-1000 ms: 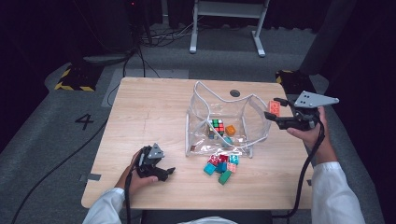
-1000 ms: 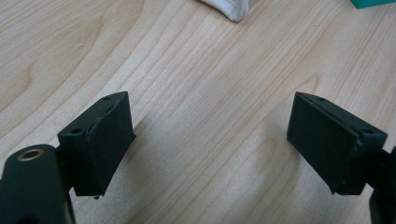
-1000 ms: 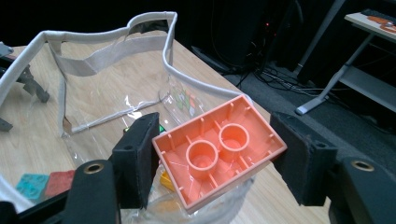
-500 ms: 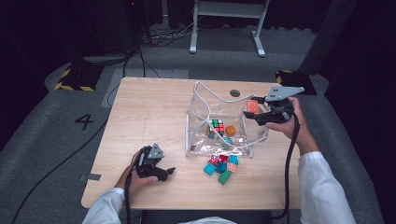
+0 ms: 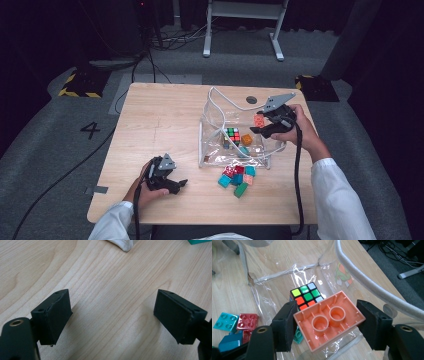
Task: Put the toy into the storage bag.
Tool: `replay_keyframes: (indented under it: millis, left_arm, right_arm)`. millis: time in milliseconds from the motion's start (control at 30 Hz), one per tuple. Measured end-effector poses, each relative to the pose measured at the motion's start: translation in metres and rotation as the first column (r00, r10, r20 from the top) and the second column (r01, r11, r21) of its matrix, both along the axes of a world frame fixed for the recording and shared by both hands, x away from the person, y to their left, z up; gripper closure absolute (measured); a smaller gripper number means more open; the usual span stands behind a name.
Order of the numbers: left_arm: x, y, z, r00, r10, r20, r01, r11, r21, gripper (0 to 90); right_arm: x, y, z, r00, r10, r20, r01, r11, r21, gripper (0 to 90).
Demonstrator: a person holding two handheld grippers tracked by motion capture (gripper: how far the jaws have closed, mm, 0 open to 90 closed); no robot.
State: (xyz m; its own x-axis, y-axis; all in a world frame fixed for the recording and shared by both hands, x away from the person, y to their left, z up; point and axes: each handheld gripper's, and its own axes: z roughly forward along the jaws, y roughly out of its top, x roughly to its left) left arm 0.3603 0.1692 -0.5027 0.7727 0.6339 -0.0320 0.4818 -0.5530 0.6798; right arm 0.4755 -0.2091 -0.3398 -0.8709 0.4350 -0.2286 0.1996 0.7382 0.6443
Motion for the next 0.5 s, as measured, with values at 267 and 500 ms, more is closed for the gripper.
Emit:
replay_keyframes:
  millis: [267, 500]
  left_arm:
    - [0.000, 0.000, 0.000, 1.0000, 0.000, 0.000, 0.000, 1.0000, 0.000, 14.6]
    - [0.000, 0.000, 0.000, 1.0000, -0.001, 0.001, 0.001, 1.0000, 0.003, 14.6]
  right_arm:
    - [0.013, 0.008, -0.010, 1.0000, -0.007, 0.005, 0.008, 0.983, -0.184, 35.6]
    - [0.022, 0.007, -0.021, 0.9969, -0.074, -0.025, 0.064, 0.956, -0.287, 35.5]
